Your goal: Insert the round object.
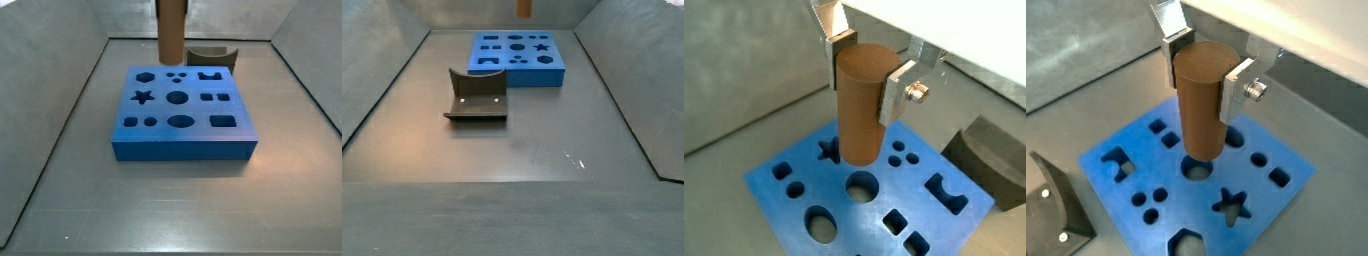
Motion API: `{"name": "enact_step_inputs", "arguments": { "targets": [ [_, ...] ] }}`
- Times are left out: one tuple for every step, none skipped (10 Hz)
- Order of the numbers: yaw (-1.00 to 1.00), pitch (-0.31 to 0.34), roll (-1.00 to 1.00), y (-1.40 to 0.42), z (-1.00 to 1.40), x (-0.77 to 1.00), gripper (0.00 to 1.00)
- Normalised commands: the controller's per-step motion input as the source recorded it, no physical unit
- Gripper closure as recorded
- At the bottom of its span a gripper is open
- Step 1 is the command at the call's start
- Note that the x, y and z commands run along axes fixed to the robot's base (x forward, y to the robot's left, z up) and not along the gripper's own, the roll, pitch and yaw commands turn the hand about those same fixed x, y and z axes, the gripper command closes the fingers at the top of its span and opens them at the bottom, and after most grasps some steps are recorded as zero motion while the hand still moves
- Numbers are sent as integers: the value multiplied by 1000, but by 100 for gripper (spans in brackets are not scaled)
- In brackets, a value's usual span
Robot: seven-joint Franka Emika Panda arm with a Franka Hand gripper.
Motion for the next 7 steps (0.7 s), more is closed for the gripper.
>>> {"name": "enact_step_inputs", "arguments": {
  "targets": [
    [91, -161, 76, 194, -871, 0, 100],
    [89, -161, 79, 194, -866, 0, 100],
    [71, -163, 70, 177, -843, 11, 100],
    [0, 90, 0, 0, 0, 57, 100],
    [0, 0, 0, 0, 0, 23, 100],
    [-14, 0, 23, -43, -66, 69, 100],
    [-29, 0, 64, -100, -257, 166, 100]
  ]
}}
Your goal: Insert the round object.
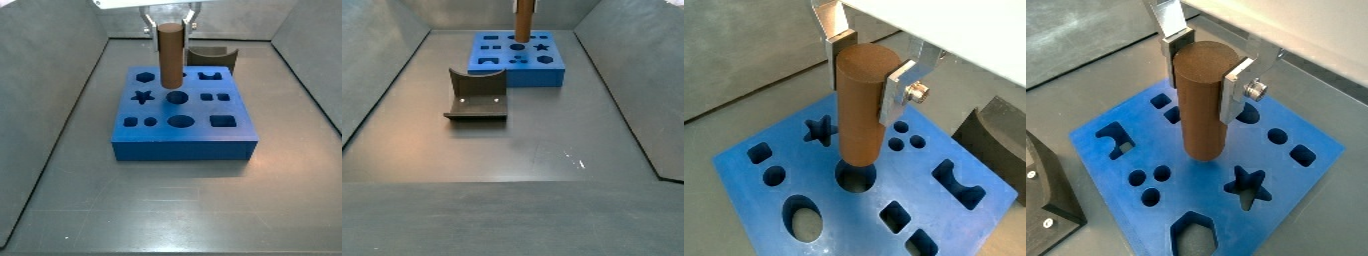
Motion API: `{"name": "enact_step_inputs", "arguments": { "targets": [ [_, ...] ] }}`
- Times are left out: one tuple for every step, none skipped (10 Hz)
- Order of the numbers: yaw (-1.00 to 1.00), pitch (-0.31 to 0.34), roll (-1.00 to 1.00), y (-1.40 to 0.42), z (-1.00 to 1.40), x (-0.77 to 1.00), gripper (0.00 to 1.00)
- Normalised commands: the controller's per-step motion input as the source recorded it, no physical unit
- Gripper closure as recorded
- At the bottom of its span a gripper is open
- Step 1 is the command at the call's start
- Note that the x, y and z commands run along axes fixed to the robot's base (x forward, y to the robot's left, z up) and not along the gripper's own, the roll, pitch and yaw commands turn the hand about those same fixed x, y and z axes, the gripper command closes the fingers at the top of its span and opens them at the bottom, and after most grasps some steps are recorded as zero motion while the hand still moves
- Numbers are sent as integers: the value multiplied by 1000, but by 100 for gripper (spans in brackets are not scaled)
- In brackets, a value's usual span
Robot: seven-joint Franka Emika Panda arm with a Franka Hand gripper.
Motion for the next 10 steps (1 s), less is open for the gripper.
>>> {"name": "enact_step_inputs", "arguments": {
  "targets": [
    [-34, 0, 106, -109, -363, 171, 100],
    [-51, 0, 37, -71, -203, 177, 100],
    [-86, 0, 17, -11, -194, 194, 100],
    [-80, 0, 27, -46, -183, 177, 100],
    [-74, 0, 17, -69, -143, 180, 100],
    [-74, 0, 7, -100, -171, 183, 100],
    [-71, 0, 0, -106, -189, 180, 100],
    [-77, 0, 11, -26, -263, 109, 100],
    [-91, 0, 41, 0, -280, 0, 100],
    [-106, -13, 57, 0, -251, -74, 100]
  ]
}}
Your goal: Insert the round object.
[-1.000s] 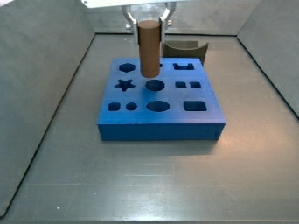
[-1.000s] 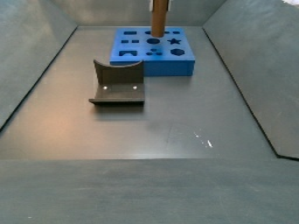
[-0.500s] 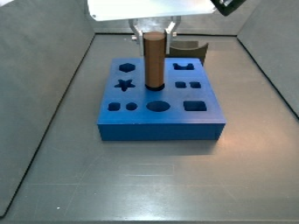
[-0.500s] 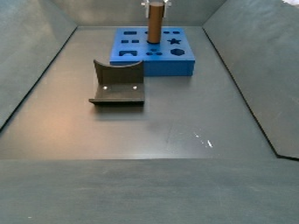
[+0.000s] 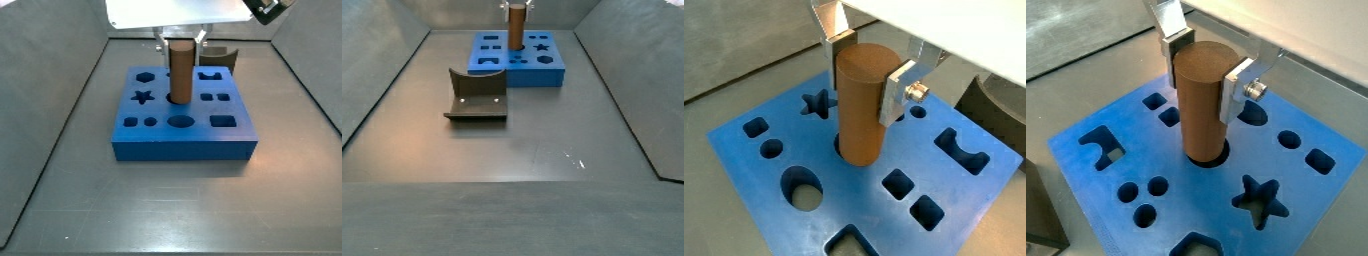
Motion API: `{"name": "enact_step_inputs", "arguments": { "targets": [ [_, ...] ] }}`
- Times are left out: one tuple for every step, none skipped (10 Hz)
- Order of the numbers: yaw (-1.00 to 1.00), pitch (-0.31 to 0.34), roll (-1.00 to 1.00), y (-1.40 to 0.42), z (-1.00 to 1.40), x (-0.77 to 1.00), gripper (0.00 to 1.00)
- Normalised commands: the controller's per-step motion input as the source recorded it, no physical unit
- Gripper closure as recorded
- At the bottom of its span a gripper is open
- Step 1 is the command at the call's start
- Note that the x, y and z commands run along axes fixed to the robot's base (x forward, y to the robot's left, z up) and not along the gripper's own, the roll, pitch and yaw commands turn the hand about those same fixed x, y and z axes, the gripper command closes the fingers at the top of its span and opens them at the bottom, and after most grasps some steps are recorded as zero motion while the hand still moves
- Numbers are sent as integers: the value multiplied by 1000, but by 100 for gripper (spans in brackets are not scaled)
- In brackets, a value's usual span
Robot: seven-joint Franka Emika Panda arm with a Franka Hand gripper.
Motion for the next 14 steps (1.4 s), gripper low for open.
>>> {"name": "enact_step_inputs", "arguments": {
  "targets": [
    [-117, -26, 71, 0, -143, -266, 100],
    [-120, -24, 74, 11, -123, -286, 100],
    [-129, -20, 81, 0, -146, -237, 100],
    [-123, -31, 64, 0, -186, -149, 100],
    [-94, -34, 64, 0, -269, 0, 100],
    [-31, -36, 46, -14, -280, 0, 100],
    [0, 0, 13, 0, -323, 143, 100],
    [0, 0, 50, -17, -394, 180, 100],
    [0, 0, 11, 0, -323, 220, 100],
    [0, 0, 11, 0, -251, 217, 100],
    [0, 0, 30, 0, -254, 177, 100],
    [0, 0, 1, 0, -180, 100, 100],
    [0, -7, 50, -14, -286, 74, 100],
    [0, 0, 7, -3, -211, 77, 100]
  ]
}}
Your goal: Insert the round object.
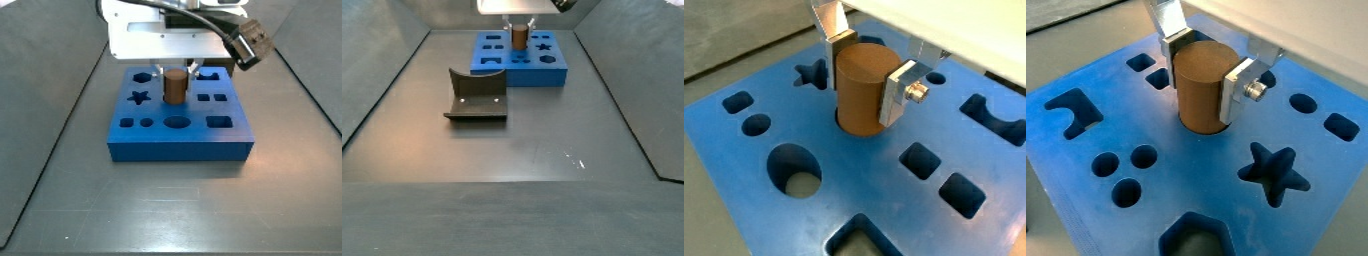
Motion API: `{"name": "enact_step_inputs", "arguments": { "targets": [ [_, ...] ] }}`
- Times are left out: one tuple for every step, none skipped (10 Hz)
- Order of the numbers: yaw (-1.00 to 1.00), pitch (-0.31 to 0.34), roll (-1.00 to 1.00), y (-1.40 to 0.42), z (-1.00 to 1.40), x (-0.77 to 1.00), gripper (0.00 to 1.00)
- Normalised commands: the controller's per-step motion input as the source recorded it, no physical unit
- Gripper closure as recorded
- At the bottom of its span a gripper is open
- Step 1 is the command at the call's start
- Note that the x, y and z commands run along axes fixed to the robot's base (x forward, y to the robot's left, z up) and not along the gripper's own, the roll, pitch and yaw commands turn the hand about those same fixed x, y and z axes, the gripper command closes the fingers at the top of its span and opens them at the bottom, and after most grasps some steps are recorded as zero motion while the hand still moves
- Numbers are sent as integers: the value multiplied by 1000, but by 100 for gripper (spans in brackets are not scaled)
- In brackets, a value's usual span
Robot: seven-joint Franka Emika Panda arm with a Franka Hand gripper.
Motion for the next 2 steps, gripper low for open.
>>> {"name": "enact_step_inputs", "arguments": {
  "targets": [
    [0, -41, 0, 0, -46, 0, 100],
    [0, 24, -3, 0, 0, 0, 100]
  ]
}}
